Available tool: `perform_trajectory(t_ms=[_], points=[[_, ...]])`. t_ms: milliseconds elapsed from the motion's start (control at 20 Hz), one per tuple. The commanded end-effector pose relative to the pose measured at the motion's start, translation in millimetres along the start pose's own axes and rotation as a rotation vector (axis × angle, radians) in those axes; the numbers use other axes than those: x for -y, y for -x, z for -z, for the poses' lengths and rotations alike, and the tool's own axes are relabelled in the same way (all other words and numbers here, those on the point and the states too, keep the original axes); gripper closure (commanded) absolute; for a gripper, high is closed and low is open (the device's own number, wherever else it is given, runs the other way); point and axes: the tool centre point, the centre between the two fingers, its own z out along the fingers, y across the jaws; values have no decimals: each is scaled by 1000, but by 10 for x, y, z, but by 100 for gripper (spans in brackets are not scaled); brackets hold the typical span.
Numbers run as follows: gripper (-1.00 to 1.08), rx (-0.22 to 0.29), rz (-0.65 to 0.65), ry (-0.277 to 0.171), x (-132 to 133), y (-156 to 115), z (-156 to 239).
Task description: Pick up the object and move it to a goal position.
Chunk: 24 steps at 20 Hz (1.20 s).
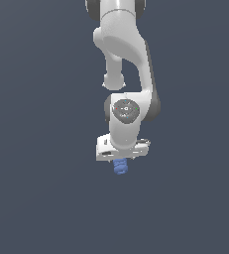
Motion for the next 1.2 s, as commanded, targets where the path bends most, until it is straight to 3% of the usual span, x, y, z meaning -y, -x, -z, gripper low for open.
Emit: perform_trajectory(t_ms=[0, 350, 800, 1100, 1150], points=[[-92, -1, 6, 0, -8, -32, -42], [-92, 0, 6, 0, -10, -32, -89], [-92, 0, 8, 0, -11, -26, -503], [-92, 0, 8, 0, -13, -41, -561], [108, 0, 8, 0, -13, -41, -561]])
